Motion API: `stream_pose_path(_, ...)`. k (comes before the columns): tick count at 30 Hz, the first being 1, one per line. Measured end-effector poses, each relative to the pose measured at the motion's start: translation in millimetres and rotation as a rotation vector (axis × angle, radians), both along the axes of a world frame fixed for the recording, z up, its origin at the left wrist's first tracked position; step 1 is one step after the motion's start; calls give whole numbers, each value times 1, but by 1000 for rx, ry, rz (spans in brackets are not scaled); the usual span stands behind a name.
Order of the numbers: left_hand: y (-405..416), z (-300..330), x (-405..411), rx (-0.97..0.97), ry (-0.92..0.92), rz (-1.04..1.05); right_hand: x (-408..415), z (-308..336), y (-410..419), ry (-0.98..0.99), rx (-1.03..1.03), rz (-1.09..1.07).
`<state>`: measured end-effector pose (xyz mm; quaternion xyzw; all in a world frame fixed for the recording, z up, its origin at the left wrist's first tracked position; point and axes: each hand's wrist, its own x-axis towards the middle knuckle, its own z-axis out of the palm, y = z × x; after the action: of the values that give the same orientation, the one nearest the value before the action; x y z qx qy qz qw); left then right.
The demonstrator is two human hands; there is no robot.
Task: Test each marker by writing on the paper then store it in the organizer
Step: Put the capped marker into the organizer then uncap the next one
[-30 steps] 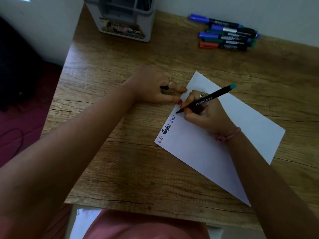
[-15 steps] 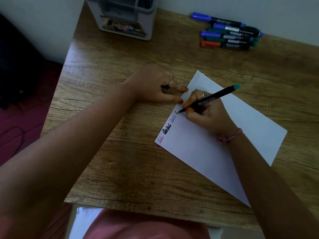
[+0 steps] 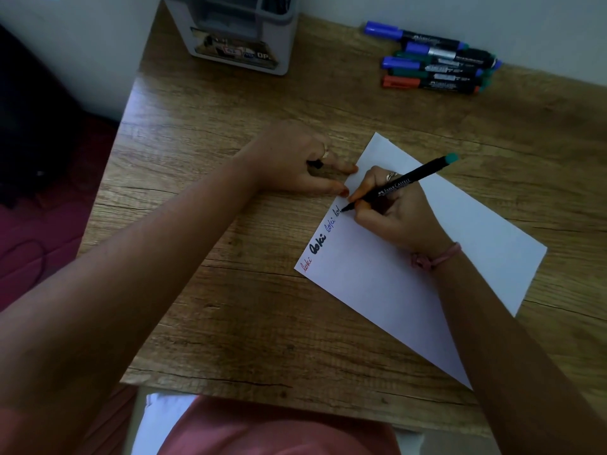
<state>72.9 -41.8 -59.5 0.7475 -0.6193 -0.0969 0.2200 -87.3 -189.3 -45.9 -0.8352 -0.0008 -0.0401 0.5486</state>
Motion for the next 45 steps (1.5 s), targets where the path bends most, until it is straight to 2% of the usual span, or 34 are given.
stream_pose_path(12,-2,3,-1,100,-95,43,0,-1,1,5,12,-43)
stream_pose_path(19,-2,3,-1,55,-34,22,0,-1,2,14,55,-73)
stream_pose_path(28,-3,2,0,67,-86,25,1,-1,2,13,21,-62)
stream_pose_path(32,-2,5,-1,85,-119,30,1,2,2,7,106,-91)
stream_pose_path(35,2,9,-4,43,42,54,3,6,0,58,240,-178)
stream_pose_path(41,9,26,-13,-49,560,273,9,21,-5,161,378,-210)
stream_pose_path(45,14,33,-24,8,683,401,1,32,2,126,488,-234)
